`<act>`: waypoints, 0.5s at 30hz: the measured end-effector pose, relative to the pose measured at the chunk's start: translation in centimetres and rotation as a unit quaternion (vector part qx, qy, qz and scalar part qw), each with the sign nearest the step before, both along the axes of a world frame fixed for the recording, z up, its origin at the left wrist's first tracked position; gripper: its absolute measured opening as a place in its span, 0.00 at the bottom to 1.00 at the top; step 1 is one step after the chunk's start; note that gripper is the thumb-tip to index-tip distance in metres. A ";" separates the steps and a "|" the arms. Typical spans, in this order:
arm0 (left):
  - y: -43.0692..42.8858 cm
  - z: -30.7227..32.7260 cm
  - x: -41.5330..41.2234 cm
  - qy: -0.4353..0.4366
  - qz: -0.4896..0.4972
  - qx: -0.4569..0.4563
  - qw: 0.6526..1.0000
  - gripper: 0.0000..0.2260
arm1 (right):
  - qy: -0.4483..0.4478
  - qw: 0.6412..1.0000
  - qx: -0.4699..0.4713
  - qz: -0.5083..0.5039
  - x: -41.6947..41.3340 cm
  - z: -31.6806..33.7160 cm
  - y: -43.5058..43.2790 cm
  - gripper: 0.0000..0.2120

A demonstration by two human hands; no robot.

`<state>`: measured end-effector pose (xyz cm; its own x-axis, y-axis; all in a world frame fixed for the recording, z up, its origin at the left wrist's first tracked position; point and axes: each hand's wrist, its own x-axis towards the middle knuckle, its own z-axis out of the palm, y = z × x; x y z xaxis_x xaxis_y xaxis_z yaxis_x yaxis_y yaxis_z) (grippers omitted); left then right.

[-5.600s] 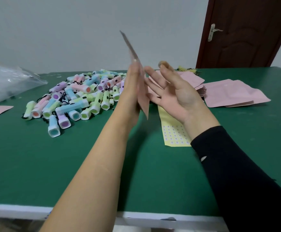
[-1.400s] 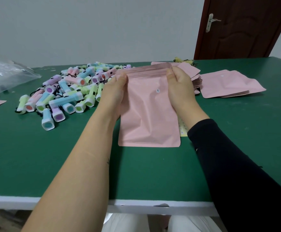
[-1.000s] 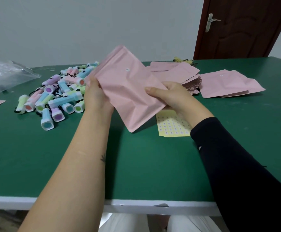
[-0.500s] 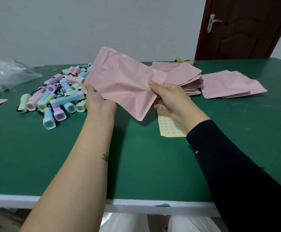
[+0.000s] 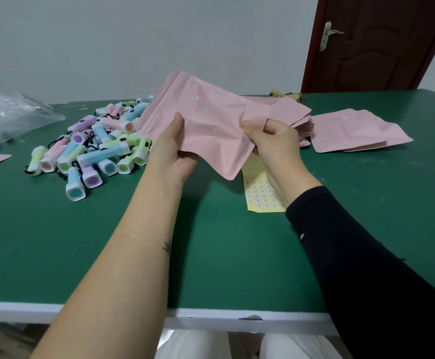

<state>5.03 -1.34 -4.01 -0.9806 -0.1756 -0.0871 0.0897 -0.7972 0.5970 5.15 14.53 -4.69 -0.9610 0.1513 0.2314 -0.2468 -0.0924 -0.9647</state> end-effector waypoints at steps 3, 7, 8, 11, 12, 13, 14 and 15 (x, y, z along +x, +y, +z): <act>0.0 -0.1 -0.1 -0.010 0.005 0.022 1.000 0.05 | -0.041 0.997 -0.049 0.044 0.1 0.0 0.0 0.03; 0.0 -0.1 0.0 -0.015 0.013 0.021 1.000 0.06 | -0.064 0.995 -0.036 0.063 0.1 -0.2 -0.2 0.02; 0.0 -0.1 0.1 -0.015 0.014 0.022 1.000 0.05 | -0.054 0.997 -0.023 0.045 0.1 -0.1 -0.3 0.03; 0.4 0.1 0.4 -0.009 -0.002 0.011 1.000 0.05 | -0.022 1.000 -0.008 0.003 0.1 0.0 -0.2 0.05; 0.6 0.1 0.5 -0.006 -0.010 -0.003 1.000 0.05 | -0.014 1.000 -0.005 -0.005 0.1 0.0 -0.1 0.05; 0.8 0.1 0.6 -0.004 -0.016 -0.013 1.000 0.04 | -0.008 1.000 -0.003 -0.010 0.1 0.1 0.0 0.04; 1.0 0.1 0.7 -0.004 -0.019 -0.015 1.000 0.03 | -0.006 1.000 -0.005 -0.012 0.1 0.1 0.0 0.03; 1.2 0.1 0.7 -0.006 -0.019 -0.010 1.000 0.02 | -0.010 1.000 -0.012 -0.009 0.1 0.1 0.1 0.03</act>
